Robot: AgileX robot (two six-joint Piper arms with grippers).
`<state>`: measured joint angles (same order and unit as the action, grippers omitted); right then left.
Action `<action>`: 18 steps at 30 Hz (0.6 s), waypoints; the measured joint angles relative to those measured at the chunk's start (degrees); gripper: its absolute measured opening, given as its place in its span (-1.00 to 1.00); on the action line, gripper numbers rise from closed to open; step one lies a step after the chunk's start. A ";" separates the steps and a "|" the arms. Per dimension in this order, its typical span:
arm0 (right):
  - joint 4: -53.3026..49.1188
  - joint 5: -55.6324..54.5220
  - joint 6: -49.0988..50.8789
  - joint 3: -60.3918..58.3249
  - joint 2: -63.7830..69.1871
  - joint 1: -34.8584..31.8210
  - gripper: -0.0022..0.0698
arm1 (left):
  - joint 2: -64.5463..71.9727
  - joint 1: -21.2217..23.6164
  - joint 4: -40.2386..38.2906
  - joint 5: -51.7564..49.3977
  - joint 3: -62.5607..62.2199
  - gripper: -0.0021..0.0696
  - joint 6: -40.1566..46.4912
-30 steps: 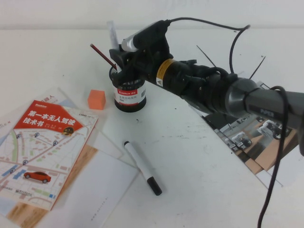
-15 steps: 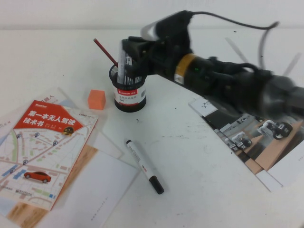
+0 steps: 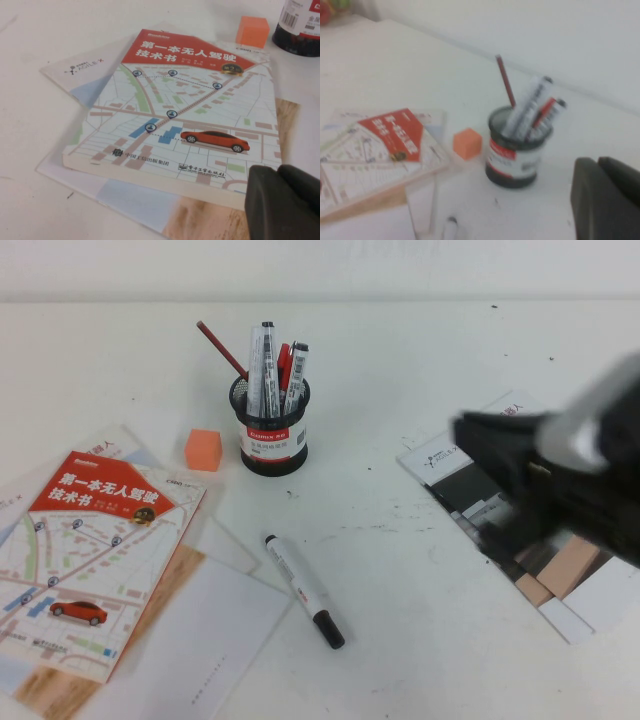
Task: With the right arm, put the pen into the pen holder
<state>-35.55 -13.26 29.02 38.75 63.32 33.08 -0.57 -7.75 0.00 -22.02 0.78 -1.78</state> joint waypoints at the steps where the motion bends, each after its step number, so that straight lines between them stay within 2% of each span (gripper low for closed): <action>1: 0.41 1.68 0.33 -1.87 -2.72 0.00 -0.99 | 0.00 0.00 0.00 0.00 0.00 -0.94 0.00; 8: 5.51 13.63 1.12 -10.32 -16.58 0.00 -0.99 | 0.00 0.00 0.00 0.00 0.00 -0.94 0.00; 14: 10.58 24.97 1.14 -13.78 -20.61 0.00 -0.99 | 0.00 0.00 0.00 0.00 0.00 -0.94 0.00; 18: 11.21 27.13 1.14 -17.83 -26.75 -4.69 -0.99 | 0.00 0.00 0.00 0.00 0.00 -0.94 0.00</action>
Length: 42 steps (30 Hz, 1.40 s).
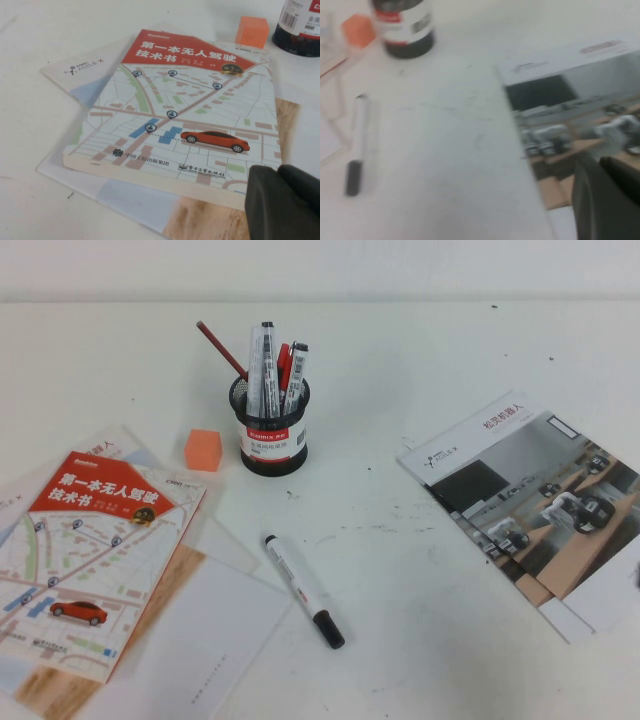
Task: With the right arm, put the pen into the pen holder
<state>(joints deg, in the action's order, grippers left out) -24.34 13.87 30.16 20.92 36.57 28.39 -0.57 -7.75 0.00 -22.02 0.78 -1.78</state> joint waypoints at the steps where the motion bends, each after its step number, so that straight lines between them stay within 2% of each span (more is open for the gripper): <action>1: 0.00 -0.66 0.00 -1.48 -1.67 -1.93 -0.99 | 0.00 0.00 0.00 0.00 0.00 -0.94 0.00; 9: 0.08 -7.99 0.00 -13.74 -17.24 -18.64 -0.99 | 0.00 0.00 0.00 0.00 0.00 -0.94 0.00; 14: 3.06 -11.12 0.00 -19.88 -23.53 -24.89 -0.99 | 0.00 0.00 0.00 0.00 0.00 -0.94 0.00; 23: 5.16 -12.51 -0.27 -22.39 -26.70 -25.48 -0.99 | 0.00 0.00 0.00 0.00 0.00 -0.94 0.00; 25: 7.73 -11.22 -3.78 -22.39 -29.14 -25.48 -0.99 | 0.00 0.00 0.00 0.00 0.00 -0.94 0.00; 29: 20.68 -4.11 -18.80 -22.39 -34.59 -25.48 -0.99 | 0.00 0.00 0.00 0.00 0.00 -0.94 0.00; 31: 24.34 -0.23 -22.75 -22.39 -36.38 -25.48 -0.99 | 0.00 0.00 0.00 0.00 0.00 -0.94 0.00; 34: 25.33 4.19 -24.75 -22.47 -36.95 -25.48 -0.99 | 0.00 0.00 0.00 0.00 0.00 -0.94 0.00; 42: 25.45 5.39 -25.20 -22.60 -37.00 -25.48 -0.99 | 0.00 0.00 0.00 0.00 0.00 -0.94 0.00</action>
